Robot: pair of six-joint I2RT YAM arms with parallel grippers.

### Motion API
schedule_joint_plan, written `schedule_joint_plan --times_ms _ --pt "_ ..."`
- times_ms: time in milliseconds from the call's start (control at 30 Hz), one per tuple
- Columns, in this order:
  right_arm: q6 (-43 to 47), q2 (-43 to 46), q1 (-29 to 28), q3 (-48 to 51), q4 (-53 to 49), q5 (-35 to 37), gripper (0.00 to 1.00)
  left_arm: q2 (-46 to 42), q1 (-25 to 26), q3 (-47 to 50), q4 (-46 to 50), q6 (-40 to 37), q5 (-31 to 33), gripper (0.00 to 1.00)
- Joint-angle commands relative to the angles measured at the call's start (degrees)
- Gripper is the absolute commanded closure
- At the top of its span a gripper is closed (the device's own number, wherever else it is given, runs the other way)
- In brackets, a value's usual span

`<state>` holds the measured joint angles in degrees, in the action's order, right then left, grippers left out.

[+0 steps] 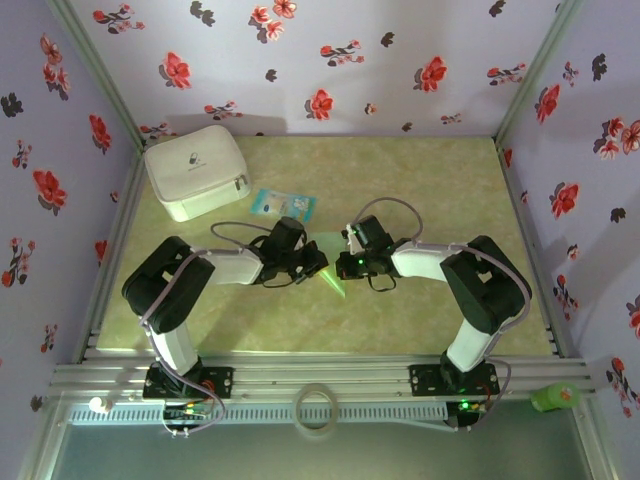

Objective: Fold a paper plane with a square sheet of paper (pick it up from the middle)
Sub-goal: Third fold the triangle at the center of the table.

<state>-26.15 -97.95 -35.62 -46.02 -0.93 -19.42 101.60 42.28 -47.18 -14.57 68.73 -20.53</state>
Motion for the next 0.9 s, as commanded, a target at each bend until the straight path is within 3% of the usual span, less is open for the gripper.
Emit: schedule_joint_plan --times_ms 0,600,767,867 --pt "0.0 -0.7 0.4 -0.3 -1.5 1.7 0.99 1.3 0.3 0.0 -1.2 -0.5 0.0 1.0" --pt "0.0 -0.5 0.3 -0.5 -1.4 1.1 0.98 3.6 0.2 1.5 4.5 -3.3 3.7 1.0" --pt "-0.6 -0.1 0.3 -1.2 -1.0 0.3 0.95 4.9 0.2 0.2 5.3 -4.3 3.4 1.0" --pt "-0.9 0.9 0.4 -2.0 -2.3 0.1 0.87 4.9 0.2 0.0 6.1 -4.6 3.5 1.0"
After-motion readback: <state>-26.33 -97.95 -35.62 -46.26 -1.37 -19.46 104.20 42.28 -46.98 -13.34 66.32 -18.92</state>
